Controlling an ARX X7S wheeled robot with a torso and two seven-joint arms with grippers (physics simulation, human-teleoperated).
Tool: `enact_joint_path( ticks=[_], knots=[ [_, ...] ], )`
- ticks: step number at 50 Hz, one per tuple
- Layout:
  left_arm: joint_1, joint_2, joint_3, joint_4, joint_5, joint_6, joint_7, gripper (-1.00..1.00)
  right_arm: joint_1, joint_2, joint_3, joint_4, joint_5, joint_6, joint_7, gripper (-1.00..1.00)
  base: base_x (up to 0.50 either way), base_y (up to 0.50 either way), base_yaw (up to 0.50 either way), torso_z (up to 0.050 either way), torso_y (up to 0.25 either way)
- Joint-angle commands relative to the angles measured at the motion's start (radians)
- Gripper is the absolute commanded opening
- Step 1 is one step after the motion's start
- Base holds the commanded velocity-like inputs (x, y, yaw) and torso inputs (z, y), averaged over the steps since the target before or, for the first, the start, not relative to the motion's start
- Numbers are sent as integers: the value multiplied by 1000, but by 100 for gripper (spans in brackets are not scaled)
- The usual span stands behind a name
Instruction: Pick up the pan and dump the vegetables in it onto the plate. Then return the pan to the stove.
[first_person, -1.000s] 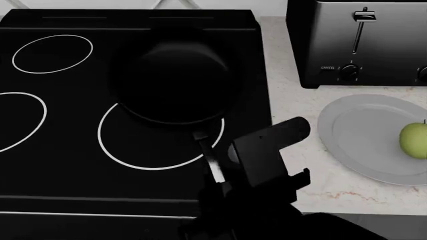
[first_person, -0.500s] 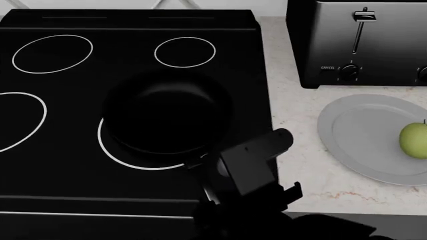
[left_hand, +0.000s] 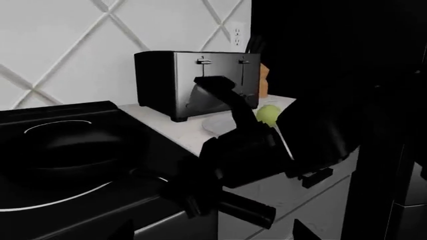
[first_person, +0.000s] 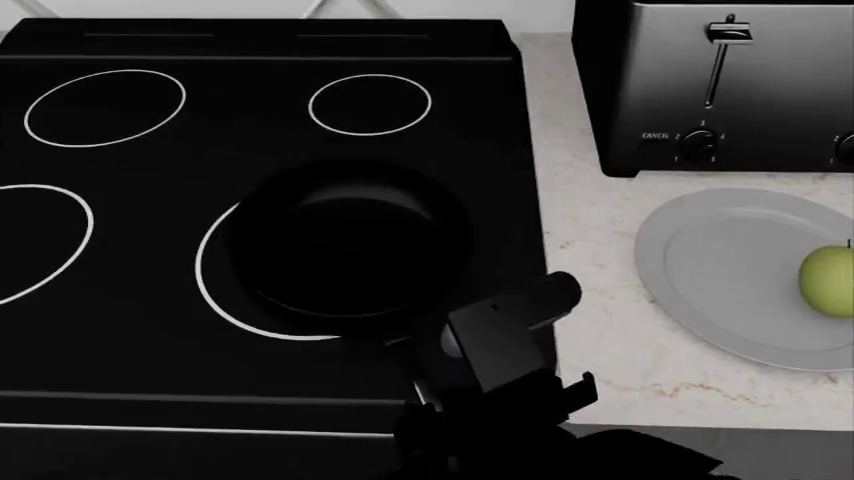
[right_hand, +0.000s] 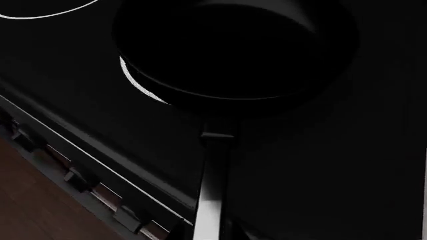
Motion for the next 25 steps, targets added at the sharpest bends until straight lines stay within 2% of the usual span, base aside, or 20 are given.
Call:
enact_joint_path(
  ticks=[1, 25],
  knots=[
    [2, -5, -2, 4, -13, 2, -2, 100, 62, -31, -44, 106, -75, -113, -76, -100, 0, 0, 0, 0, 0],
    [-5, -11, -12, 22, -24, -16, -29, 100, 83, -91, -114, 341, -122, -236, -191, -100, 1, 0, 1, 0, 0]
  ],
)
